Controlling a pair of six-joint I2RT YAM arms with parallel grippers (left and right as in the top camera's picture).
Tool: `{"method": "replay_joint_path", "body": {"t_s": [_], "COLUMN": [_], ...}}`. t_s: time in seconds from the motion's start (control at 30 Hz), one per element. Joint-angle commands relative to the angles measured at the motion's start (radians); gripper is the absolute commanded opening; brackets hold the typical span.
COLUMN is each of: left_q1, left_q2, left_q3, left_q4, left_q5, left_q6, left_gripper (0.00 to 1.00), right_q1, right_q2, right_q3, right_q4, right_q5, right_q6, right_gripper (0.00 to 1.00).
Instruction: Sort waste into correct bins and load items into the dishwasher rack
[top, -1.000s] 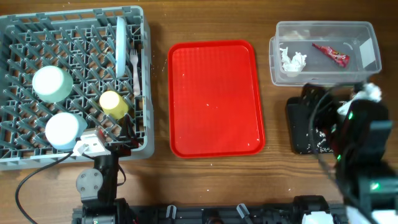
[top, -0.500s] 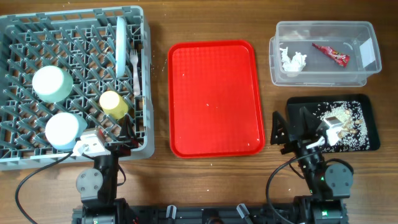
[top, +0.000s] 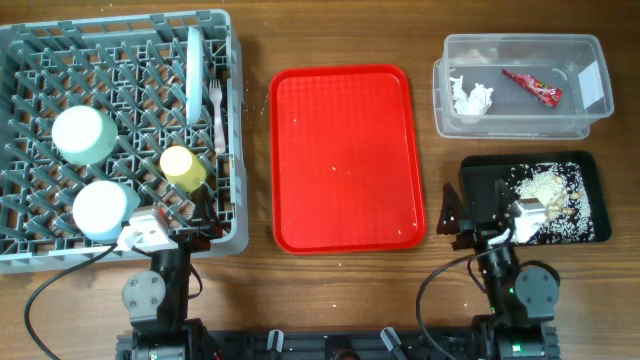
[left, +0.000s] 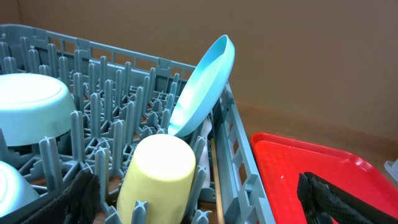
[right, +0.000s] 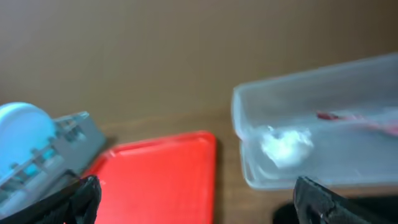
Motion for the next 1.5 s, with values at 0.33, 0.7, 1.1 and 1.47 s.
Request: {"method": "replay_joint_path", "body": {"t_s": [0.33, 0.7, 1.1, 1.47], "left_q1": [0.007, 0.007, 0.007, 0.007], "left_q2": [-0.007, -0.007, -0.007, -0.008], "left_q3": [-0.005, -0.005, -0.005, -0.005], "left_q4": [-0.005, -0.005, -0.005, -0.005], "left_q5": [-0.010, -0.010, -0.010, -0.027], "left_q6": [0.019, 0.019, 0.019, 0.024], "left_gripper": [1.00, 1.00, 1.00, 1.00], "right_q1": [-0.017, -0.017, -0.016, -0.016], "right_q2": [-0.018, -0.018, -0.013, -0.013], "right_q3": [-0.002, -0.002, -0.002, -0.002], "right_q4": [-0.004, -0.002, -0.001, -0.001], "right_q5": [0.075, 0.068, 0.068, 0.068], "right_q6": [-0.279, -0.218, -0.218, -0.218], "right_gripper": [1.00, 1.00, 1.00, 1.00]}}
